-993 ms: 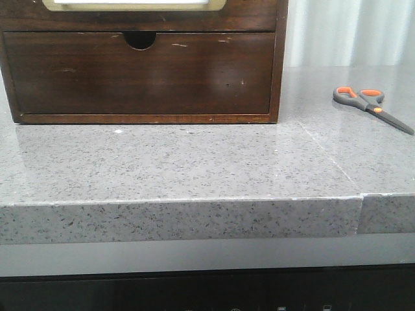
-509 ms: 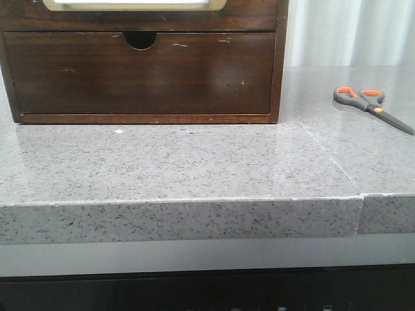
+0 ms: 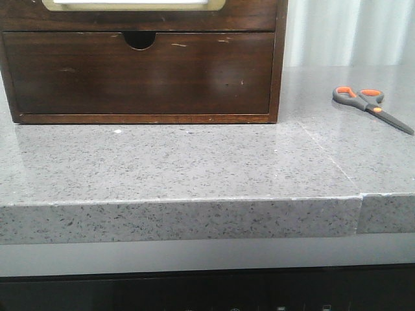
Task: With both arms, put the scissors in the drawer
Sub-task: 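Reach the left gripper to the white drawer handle and grasp it, then pull the drawer open toward the robot with the left gripper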
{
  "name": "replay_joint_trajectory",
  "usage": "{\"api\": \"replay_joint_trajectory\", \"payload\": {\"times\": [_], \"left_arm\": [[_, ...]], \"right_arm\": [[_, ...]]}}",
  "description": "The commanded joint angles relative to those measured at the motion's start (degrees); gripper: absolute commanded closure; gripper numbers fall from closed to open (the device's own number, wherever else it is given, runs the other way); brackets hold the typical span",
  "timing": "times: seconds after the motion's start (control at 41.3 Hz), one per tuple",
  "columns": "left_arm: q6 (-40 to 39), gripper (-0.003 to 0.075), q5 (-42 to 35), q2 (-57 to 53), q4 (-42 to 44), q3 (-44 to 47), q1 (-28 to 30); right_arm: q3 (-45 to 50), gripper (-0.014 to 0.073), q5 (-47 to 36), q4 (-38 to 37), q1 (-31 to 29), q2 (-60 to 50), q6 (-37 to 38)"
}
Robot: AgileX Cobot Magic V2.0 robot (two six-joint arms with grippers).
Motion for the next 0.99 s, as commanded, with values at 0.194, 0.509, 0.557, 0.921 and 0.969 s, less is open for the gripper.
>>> {"api": "replay_joint_trajectory", "payload": {"times": [0.194, 0.509, 0.557, 0.921, 0.969], "left_arm": [[21.5, 0.0175, -3.4, 10.9, -38.1, -1.5, -2.9], [38.7, 0.0175, 5.2, 25.3, -59.2, -5.0, -3.0], [38.9, 0.0175, 6.8, 27.4, -59.2, -6.1, -3.0], [38.9, 0.0175, 12.0, 40.7, -59.2, -15.3, -3.0], [38.9, 0.0175, 12.1, 41.8, -59.2, -16.3, -3.0]], "right_arm": [[-1.9, 0.0118, -3.3, -0.9, -0.5, 0.3, -0.6], [-1.9, 0.0118, -3.3, -0.9, -0.5, 0.3, -0.6], [-1.9, 0.0118, -3.3, -0.9, -0.5, 0.3, -0.6], [-1.9, 0.0118, -3.2, -0.9, -0.5, 0.3, -0.6], [-1.9, 0.0118, -3.1, -0.9, -0.5, 0.3, -0.6]]}}
